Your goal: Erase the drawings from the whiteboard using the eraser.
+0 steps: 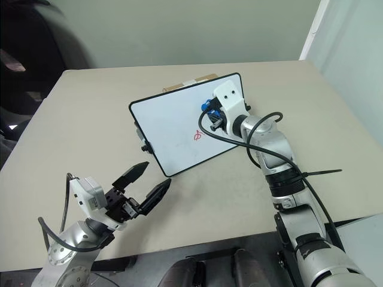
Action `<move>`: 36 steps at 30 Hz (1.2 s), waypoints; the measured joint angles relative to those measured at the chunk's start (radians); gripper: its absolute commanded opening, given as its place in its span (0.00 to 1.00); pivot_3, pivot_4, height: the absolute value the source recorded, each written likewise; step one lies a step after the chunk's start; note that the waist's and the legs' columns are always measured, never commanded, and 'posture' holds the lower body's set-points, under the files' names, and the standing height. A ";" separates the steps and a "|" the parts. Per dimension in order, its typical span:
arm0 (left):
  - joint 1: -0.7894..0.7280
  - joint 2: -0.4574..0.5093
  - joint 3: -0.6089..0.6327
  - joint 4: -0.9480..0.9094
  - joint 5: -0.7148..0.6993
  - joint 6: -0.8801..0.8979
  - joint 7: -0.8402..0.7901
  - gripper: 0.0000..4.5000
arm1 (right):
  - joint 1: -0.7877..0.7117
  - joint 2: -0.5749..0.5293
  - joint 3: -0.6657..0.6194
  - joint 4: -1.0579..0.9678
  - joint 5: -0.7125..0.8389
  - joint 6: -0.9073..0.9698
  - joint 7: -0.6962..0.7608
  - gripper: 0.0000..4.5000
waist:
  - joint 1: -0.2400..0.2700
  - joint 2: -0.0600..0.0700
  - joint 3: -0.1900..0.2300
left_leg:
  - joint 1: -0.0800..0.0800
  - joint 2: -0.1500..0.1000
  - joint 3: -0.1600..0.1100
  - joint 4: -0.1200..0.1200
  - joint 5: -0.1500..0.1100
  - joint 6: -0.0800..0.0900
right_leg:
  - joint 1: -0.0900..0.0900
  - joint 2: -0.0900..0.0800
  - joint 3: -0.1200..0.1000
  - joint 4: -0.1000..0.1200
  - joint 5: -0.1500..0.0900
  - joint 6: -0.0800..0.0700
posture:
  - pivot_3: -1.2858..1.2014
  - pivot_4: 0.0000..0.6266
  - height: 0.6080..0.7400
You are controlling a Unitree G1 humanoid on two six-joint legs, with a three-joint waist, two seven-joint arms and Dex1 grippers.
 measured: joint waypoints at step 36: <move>0.014 0.010 0.031 -0.003 -0.010 -0.003 -0.001 1.00 | 0.080 -0.011 -0.024 0.039 -0.030 -0.004 0.000 0.22 | -0.001 0.000 0.000 | 0.001 0.000 0.000 0.001 0.000 0.001 | 0.001 0.000 0.000 0.000 0.004 -0.001 | 0.52 0.24 1.00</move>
